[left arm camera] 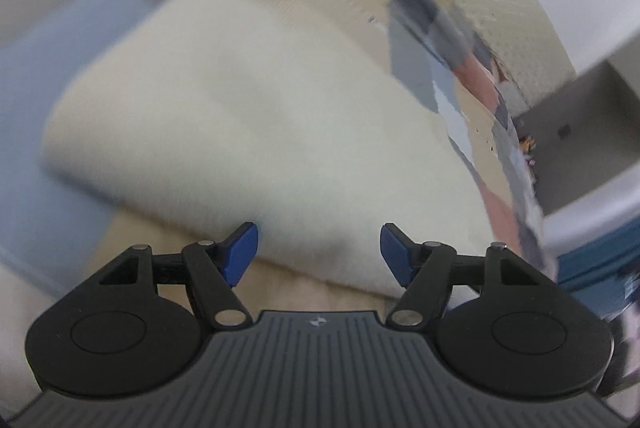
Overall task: Fold large clothes
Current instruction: 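Move both tools to the folded sweater edge and grasp it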
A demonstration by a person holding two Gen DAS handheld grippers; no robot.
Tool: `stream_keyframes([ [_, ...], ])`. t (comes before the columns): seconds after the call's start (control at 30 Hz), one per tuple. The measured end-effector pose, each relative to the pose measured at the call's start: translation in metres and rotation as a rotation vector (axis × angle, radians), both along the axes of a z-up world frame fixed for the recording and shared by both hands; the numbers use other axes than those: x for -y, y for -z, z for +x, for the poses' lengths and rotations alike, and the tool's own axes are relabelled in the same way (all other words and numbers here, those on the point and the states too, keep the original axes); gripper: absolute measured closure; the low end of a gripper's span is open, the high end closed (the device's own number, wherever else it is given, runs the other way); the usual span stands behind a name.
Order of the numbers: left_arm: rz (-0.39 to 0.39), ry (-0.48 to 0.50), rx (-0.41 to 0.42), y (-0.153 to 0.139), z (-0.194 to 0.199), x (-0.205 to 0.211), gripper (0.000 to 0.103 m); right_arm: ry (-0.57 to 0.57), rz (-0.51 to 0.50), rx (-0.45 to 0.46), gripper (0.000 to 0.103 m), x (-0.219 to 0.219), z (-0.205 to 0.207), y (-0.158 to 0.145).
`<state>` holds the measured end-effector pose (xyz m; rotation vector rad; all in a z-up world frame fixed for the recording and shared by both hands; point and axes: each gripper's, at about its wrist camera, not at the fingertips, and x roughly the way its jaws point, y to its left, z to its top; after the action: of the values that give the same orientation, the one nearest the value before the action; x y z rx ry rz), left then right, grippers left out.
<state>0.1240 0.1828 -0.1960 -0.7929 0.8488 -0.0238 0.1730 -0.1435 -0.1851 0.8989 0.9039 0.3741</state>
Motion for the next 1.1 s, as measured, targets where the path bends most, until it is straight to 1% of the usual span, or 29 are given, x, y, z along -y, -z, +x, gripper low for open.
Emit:
stream_keyframes([
  [0.03,-0.035,-0.010,-0.021,0.006,0.001,-0.004,0.030,0.012,0.023,-0.025,0.036,0.002,0.001,0.005],
  [0.1,-0.104,-0.037,-0.057,0.017,0.002,-0.012,0.030,0.042,0.067,-0.058,0.031,0.006,0.002,0.013],
  [0.13,-0.129,-0.053,-0.071,0.021,0.002,-0.016,0.028,0.059,0.094,-0.069,0.019,0.007,0.002,0.017],
  [0.17,-0.146,-0.071,-0.084,0.025,0.001,-0.019,0.026,0.074,0.116,-0.079,0.015,0.008,0.002,0.020],
  [0.27,-0.176,-0.115,-0.097,0.031,0.004,-0.030,0.023,0.096,0.189,-0.113,0.015,0.010,0.006,0.030],
  [0.33,-0.247,-0.153,-0.111,0.040,0.002,-0.038,0.022,0.120,0.235,-0.147,0.016,0.012,0.006,0.037],
  [0.4,-0.309,-0.209,-0.117,0.048,0.001,-0.046,0.022,0.148,0.257,-0.173,0.016,0.014,0.006,0.043],
  [0.43,-0.327,-0.236,-0.128,0.051,0.000,-0.050,0.022,0.158,0.268,-0.176,0.016,0.015,0.006,0.045],
  [0.53,-0.391,-0.306,-0.122,0.060,-0.003,-0.062,0.023,0.159,0.259,-0.162,0.016,0.015,0.005,0.044],
  [0.63,-0.386,-0.366,-0.106,0.060,-0.003,-0.068,0.024,0.156,0.236,-0.149,0.016,0.014,0.006,0.042],
  [0.73,-0.402,-0.399,-0.096,0.062,-0.003,-0.073,0.024,0.185,0.221,-0.141,0.017,0.020,0.007,0.043],
  [0.77,-0.401,-0.409,-0.095,0.061,-0.006,-0.075,0.025,0.200,0.219,-0.140,0.017,0.022,0.008,0.042],
  [0.83,-0.402,-0.432,-0.091,0.062,-0.005,-0.078,0.031,0.238,0.215,-0.139,0.018,0.027,0.007,0.042],
  [0.93,-0.404,-0.441,-0.089,0.063,0.000,-0.080,0.034,0.299,0.190,-0.125,0.022,0.036,0.004,0.040],
  [1.03,-0.399,-0.441,-0.086,0.064,0.002,-0.080,0.036,0.350,0.178,-0.112,0.022,0.043,0.001,0.041],
  [1.1,-0.398,-0.444,-0.083,0.066,0.003,-0.080,0.037,0.382,0.163,-0.107,0.027,0.047,-0.001,0.040],
])
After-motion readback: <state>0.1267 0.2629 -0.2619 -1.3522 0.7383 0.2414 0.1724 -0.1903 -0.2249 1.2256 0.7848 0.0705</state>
